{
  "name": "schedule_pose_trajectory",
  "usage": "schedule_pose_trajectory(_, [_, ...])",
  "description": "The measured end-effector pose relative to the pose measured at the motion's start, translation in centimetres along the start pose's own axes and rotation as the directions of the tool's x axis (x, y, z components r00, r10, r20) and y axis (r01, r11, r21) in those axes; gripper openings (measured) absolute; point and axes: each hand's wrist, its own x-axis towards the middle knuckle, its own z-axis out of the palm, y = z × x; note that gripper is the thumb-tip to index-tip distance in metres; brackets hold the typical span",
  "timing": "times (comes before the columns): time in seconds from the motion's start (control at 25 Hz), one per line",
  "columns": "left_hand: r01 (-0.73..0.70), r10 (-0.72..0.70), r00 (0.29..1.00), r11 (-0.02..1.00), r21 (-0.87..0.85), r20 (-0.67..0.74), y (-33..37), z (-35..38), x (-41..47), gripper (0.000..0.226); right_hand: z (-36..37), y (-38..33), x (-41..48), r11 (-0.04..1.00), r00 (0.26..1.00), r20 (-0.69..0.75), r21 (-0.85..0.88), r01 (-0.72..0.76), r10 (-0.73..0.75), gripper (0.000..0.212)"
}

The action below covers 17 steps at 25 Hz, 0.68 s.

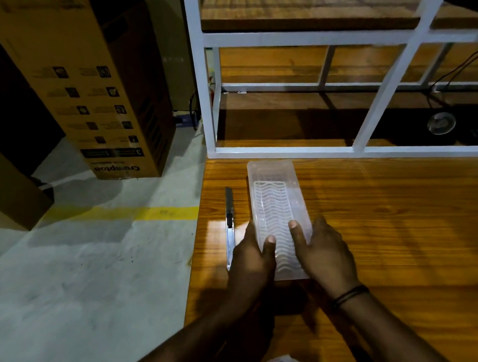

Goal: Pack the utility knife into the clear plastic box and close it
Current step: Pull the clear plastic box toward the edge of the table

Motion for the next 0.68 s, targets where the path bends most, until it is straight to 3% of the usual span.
schedule_pose_trajectory(0.24, [0.013, -0.011, 0.999, 0.999, 0.046, -0.047, 0.1, 0.2, 0.2, 0.056, -0.3, -1.0, -1.0, 0.998, 0.996, -0.092, -0.056, -0.012, 0.007, 0.069])
schedule_pose_trajectory(0.32, [0.017, -0.014, 0.999, 0.997, 0.069, -0.041, 0.0, -0.1, 0.7, 0.055, -0.5, -1.5, -1.1, 0.994, 0.99, -0.13, -0.104, 0.045, -0.059, 0.064])
schedule_pose_trajectory(0.44, [0.097, -0.095, 0.995, 0.991, -0.088, 0.022, -0.1, -0.7, 1.0, 0.048, -0.6, -2.4, -1.2, 0.964, 0.98, -0.103, -0.226, 0.141, -0.168, 0.066])
schedule_pose_trajectory(0.52, [0.175, -0.165, 0.984, 0.961, -0.212, 0.063, 0.0, -0.6, 0.8, 0.048, -0.8, -3.2, -1.3, 0.955, 0.994, 0.014, -0.277, 0.109, -0.109, 0.083])
schedule_pose_trajectory(0.68, [0.245, -0.238, 0.969, 0.934, -0.26, 0.061, 0.8, -1.2, 1.1, 0.059, -1.8, -5.1, -1.7, 0.922, 0.984, 0.176, -0.375, 0.101, -0.036, 0.123])
